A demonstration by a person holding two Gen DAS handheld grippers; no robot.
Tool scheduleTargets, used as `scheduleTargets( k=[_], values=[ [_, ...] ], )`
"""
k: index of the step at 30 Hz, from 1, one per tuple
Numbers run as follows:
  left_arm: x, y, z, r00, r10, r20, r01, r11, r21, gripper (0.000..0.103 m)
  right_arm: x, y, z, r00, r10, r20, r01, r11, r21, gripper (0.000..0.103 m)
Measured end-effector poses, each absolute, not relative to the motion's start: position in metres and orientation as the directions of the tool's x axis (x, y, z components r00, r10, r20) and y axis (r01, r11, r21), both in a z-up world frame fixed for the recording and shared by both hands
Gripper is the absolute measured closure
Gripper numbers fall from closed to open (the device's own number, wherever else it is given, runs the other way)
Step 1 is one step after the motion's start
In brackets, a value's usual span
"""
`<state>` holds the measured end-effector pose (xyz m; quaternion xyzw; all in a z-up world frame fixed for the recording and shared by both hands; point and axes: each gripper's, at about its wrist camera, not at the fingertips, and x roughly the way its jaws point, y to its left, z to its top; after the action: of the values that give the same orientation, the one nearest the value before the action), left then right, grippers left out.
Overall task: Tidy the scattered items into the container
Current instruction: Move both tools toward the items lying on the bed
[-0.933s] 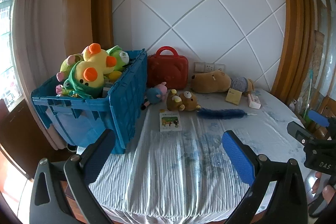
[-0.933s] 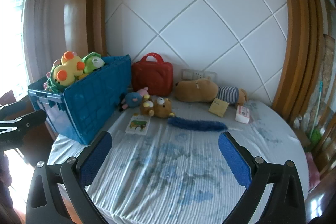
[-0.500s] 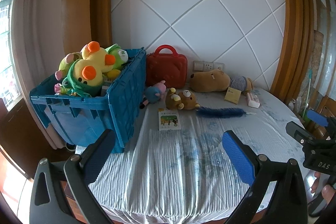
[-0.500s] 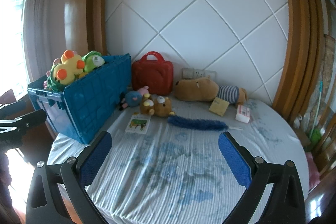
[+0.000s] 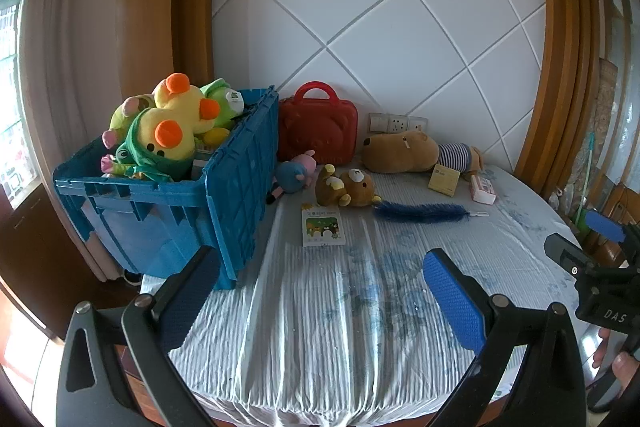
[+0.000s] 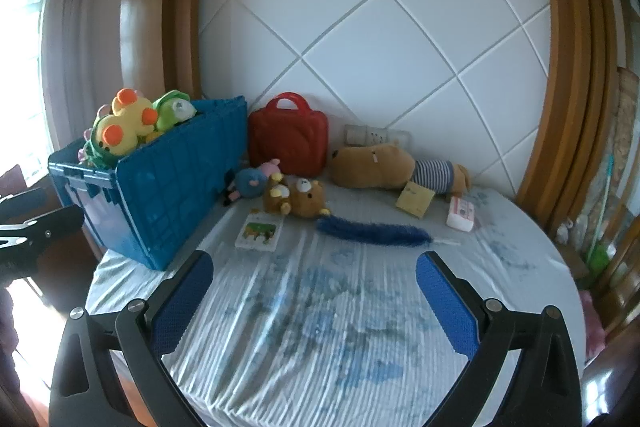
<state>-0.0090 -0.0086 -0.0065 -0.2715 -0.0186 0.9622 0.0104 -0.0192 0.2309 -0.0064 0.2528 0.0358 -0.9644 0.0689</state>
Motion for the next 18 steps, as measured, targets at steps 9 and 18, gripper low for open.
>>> scheduleTargets(
  k=[9, 18],
  values=[
    [-0.019, -0.010, -0.011, -0.846, 0.042, -0.532, -0.018, -0.999, -0.049, 0.000, -0.029, 0.233, -0.008, -0.852, -0.110, -0.511, 0.149, -0.988, -0.036, 0.000],
    [-0.034, 0.000, -0.021, -0.830, 0.042, -0.556, -0.019, -0.999, -0.046, 0.000, -0.040, 0.255, -0.016, -0.837, -0.084, -0.540, 0.117, -0.993, -0.027, 0.000]
  ],
)
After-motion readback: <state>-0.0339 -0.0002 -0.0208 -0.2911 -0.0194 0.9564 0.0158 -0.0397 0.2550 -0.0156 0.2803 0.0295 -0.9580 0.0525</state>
